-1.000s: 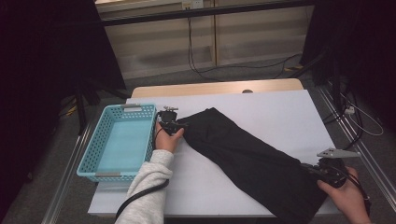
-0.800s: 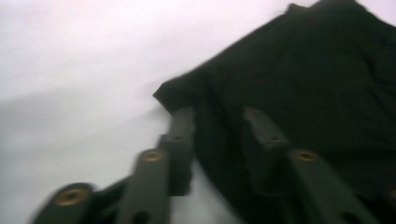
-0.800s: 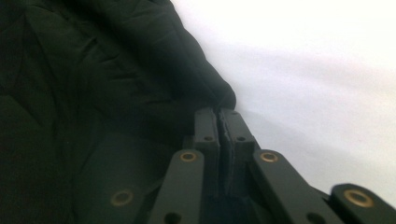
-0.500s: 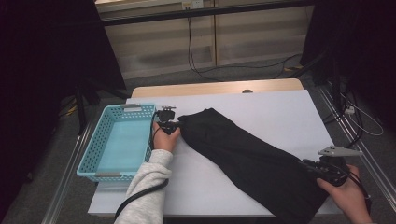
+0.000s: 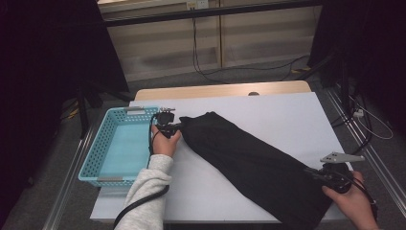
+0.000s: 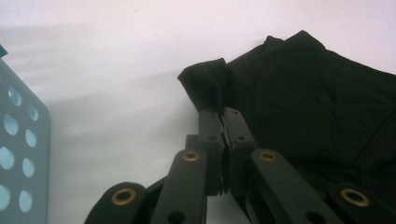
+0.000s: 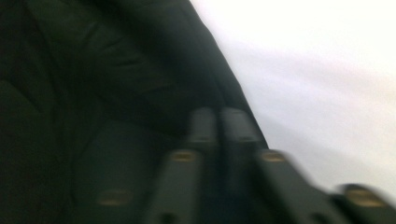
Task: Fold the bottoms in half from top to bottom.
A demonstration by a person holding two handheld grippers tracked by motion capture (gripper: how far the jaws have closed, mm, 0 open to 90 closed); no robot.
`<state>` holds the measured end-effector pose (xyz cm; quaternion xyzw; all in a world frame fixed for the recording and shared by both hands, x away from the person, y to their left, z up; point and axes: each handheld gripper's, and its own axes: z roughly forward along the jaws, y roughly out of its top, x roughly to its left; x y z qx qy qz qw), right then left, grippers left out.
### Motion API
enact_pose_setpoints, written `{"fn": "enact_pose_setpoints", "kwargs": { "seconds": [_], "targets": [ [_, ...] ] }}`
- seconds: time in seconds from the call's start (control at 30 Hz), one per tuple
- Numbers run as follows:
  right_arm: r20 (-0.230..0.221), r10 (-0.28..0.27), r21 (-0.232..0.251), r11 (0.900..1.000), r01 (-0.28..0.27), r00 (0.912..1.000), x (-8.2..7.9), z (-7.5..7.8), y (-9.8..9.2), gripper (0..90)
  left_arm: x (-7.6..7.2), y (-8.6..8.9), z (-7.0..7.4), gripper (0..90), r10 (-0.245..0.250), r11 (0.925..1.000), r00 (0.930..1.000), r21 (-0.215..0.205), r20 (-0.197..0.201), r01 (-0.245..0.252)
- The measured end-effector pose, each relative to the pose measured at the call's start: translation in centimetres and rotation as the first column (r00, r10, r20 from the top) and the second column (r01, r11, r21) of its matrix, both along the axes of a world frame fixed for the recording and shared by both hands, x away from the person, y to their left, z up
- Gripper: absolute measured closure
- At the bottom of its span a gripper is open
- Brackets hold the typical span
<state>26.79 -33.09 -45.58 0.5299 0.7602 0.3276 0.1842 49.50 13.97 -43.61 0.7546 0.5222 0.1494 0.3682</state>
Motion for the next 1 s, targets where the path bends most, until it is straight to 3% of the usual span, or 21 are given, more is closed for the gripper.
{"fn": "enact_pose_setpoints", "kwargs": {
  "seconds": [0.1, 0.23, 0.37, 0.43, 0.53, 0.7, 0.8, 0.87, 1.0],
  "targets": [
    [-0.013, 0.004, 0.003, 1.000, -0.004, 0.9999, 0.3, 0.2, 0.3, 90.0, 0.1, 0.2, 0.0, 87.6, 0.011, 0.9998, 0.9999, -0.014, -0.005, -0.011],
    [0.025, -0.005, 0.009, 1.000, 0.004, 0.9997, 1.1, 0.7, 0.3, 90.0, 0.0, 0.3, 0.1, 87.5, 0.025, 0.9996, 0.9997, -0.012, -0.002, -0.025],
    [0.024, -0.020, -0.002, 1.000, 0.020, 0.9995, 1.7, 0.4, -0.2, 90.0, -0.1, 0.5, 0.1, 87.6, 0.027, 0.9996, 0.9996, -0.003, 0.005, -0.027],
    [0.002, -0.013, -0.001, 1.000, 0.013, 0.9999, 1.6, 0.3, -0.2, 90.0, -0.1, 0.5, 0.1, 87.6, 0.021, 0.9998, 0.9998, 0.001, 0.003, -0.021],
    [0.016, -0.005, -0.007, 1.000, 0.005, 0.9999, 1.2, 0.3, -0.3, 82.6, -0.2, 0.4, -0.1, 87.7, 0.017, 0.9999, 0.9999, 0.003, -0.003, -0.017],
    [0.003, -0.008, -0.005, 1.000, 0.008, 1.0000, 0.7, 0.6, -0.6, 78.3, -0.2, 0.3, -0.3, 87.8, 0.012, 0.9999, 0.9999, 0.000, -0.003, -0.012],
    [-0.021, 0.026, -0.021, 0.999, -0.027, 0.9994, 0.6, 0.1, 0.1, 81.1, -0.3, 0.3, -0.3, 87.8, 0.010, 1.0000, 0.9999, 0.002, -0.007, -0.010],
    [-0.019, 0.033, -0.006, 0.999, -0.033, 0.9993, 0.8, 0.0, 0.3, 89.5, -0.3, 0.2, -0.2, 87.8, 0.006, 1.0000, 0.9999, 0.004, -0.009, -0.006],
    [-0.004, 0.022, -0.009, 1.000, -0.022, 0.9998, 1.2, 0.2, 0.5, 90.0, -0.3, 0.3, -0.2, 88.2, 0.013, 0.9998, 0.9999, 0.013, -0.005, -0.013]
  ]
}}
